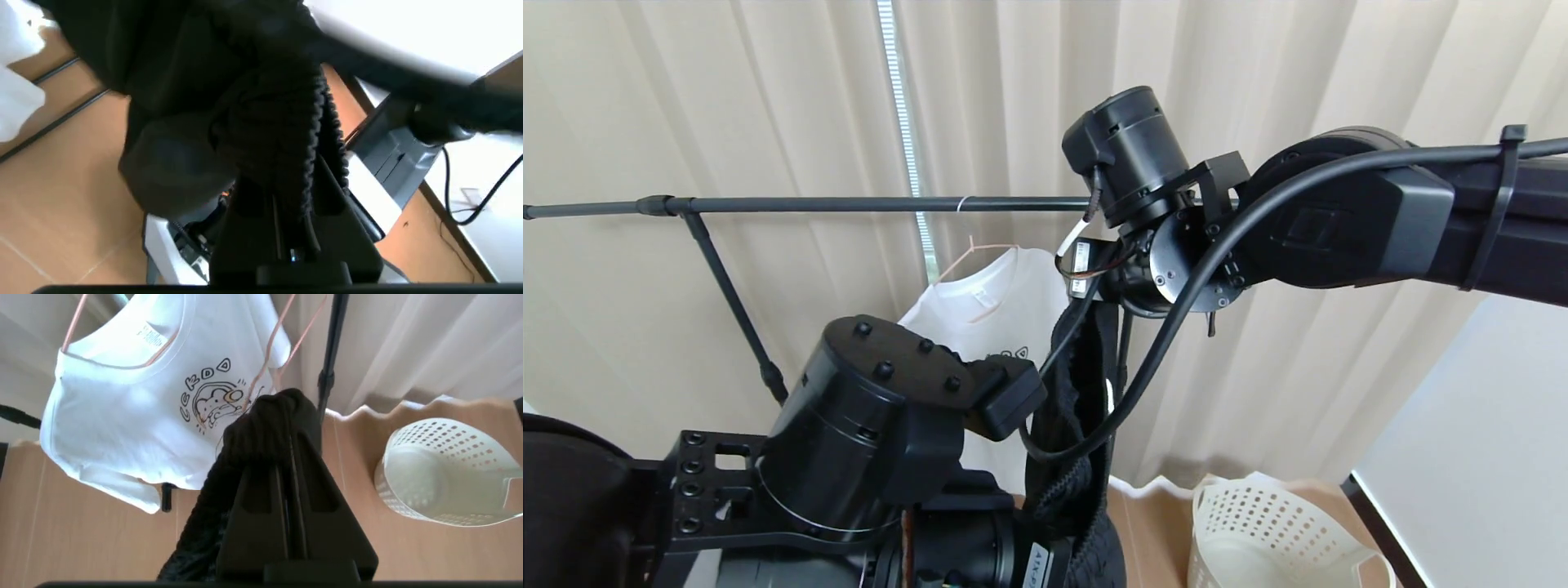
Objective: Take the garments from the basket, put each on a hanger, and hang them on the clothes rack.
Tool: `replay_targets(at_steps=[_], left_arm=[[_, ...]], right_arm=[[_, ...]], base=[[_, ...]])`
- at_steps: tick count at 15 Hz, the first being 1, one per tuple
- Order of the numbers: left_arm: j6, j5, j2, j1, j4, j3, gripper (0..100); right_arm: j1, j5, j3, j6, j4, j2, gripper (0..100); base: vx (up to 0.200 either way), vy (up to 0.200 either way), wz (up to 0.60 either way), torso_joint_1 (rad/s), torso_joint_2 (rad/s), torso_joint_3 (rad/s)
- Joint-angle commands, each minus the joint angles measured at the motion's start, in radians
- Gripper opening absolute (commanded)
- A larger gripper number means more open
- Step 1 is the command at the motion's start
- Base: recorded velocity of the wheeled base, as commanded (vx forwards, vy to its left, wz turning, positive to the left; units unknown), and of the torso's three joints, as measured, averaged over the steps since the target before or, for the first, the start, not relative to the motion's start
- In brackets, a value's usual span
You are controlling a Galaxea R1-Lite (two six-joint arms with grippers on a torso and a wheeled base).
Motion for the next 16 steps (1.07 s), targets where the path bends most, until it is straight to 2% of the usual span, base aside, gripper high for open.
replay_targets(at_steps=[1, 2, 4, 7, 8, 9, 12, 14, 16], left_arm=[[0.001, 0.004, 0.026, -0.004, 0.0, 0.007, 0], [0.001, 0.006, 0.02, -0.001, 0.003, 0.01, 0], [0.021, 0.009, -0.045, 0.061, 0.045, 0.022, 0], [0.097, 0.036, -0.105, 0.168, 0.101, 0.028, 0], [0.103, 0.041, -0.106, 0.182, 0.101, 0.027, 0], [0.152, 0.059, -0.102, 0.265, 0.097, 0.013, 0], [0.182, 0.068, -0.017, 0.38, 0.092, -0.108, 0], [0.179, 0.088, 0.047, 0.416, 0.092, -0.211, 0], [0.177, 0.107, 0.118, 0.426, 0.092, -0.295, 0]], right_arm=[[0.0, 0.007, -0.005, 0.002, 0.004, 0.012, 0], [-0.001, 0.007, -0.005, 0.002, 0.006, 0.006, 0], [-0.026, 0.009, 0.001, 0.0, 0.007, -0.057, 0], [-0.058, 0.029, 0.177, -0.004, 0.009, -0.232, 0], [-0.058, 0.03, 0.2, -0.006, 0.009, -0.254, 0], [-0.063, 0.032, 0.329, -0.023, 0.007, -0.361, 0], [-0.067, 0.026, 0.528, -0.056, 0.006, -0.487, 0], [-0.066, 0.024, 0.636, -0.056, 0.009, -0.499, 0], [-0.044, 0.024, 0.683, -0.108, 0.007, -0.476, 0]], base=[[0.0, 0.0, 0.0, 0.0, 0.0, 0.0], [0.0, 0.0, 0.0, 0.0, 0.0, 0.0], [0.0, 0.0, 0.0, 0.0, 0.0, 0.0], [0.0, 0.0, 0.0, 0.0, 0.0, 0.0], [0.0, 0.0, 0.0, 0.0, 0.0, 0.0], [0.0, 0.0, 0.0, 0.0, 0.0, 0.0], [0.0, 0.0, 0.0, 0.0, 0.0, 0.0], [0.0, 0.0, 0.0, 0.0, 0.0, 0.0], [0.0, 0.0, 0.0, 0.0, 0.0, 0.0]])
